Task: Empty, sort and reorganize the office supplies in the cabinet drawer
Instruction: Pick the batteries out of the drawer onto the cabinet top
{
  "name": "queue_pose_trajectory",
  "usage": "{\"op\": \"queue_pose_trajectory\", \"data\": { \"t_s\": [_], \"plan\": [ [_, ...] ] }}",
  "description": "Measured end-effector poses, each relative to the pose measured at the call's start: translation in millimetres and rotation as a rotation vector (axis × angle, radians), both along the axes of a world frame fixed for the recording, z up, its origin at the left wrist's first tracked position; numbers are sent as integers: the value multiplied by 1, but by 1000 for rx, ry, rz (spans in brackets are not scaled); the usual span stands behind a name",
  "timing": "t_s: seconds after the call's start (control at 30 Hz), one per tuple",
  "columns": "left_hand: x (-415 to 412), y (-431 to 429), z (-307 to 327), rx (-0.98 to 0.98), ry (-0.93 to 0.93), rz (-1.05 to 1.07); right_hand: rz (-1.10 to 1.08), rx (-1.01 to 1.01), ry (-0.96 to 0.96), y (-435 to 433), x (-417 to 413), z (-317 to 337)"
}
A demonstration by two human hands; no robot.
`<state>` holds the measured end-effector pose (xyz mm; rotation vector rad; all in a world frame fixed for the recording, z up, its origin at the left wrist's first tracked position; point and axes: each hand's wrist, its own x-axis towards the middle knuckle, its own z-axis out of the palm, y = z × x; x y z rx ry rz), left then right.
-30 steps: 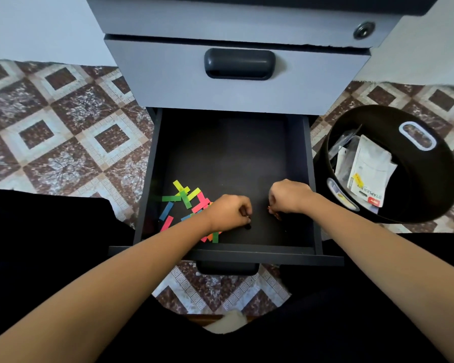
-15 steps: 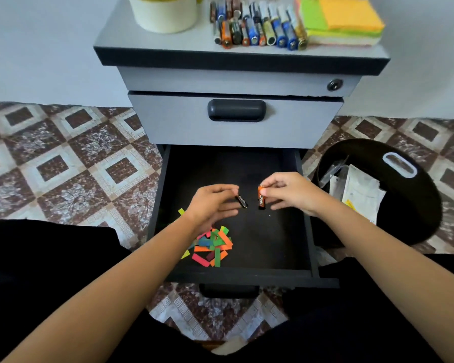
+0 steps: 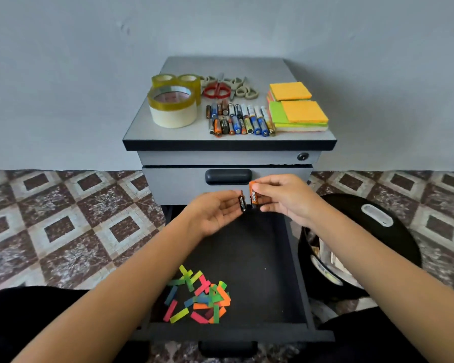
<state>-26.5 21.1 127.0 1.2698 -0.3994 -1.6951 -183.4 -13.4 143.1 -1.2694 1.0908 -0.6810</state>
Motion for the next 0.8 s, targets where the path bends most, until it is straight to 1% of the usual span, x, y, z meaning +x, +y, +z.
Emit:
{"op": "queue_pose_trajectory", "data": {
  "t_s": [0.1, 0.27, 0.43, 0.53, 0.67, 0.8],
  "plan": [
    [4, -7, 29, -59, -95, -45, -43, -81, 45, -7, 0, 21],
    [9, -26, 79, -209, -359, -48, -96, -214, 115, -29, 2, 62],
    [9, -60, 117, -324, -570, -69, -152, -309, 213, -69, 10, 95],
    [11, -88, 126, -333, -713, -63, -170, -328, 312, -95, 17, 108],
    [16, -121, 118, -327, -1012, -109, -169, -333, 428, -116, 30, 114],
    [15, -136, 112, -329, -1156, -145, -150, -326, 539, -128, 45, 113]
  ]
}}
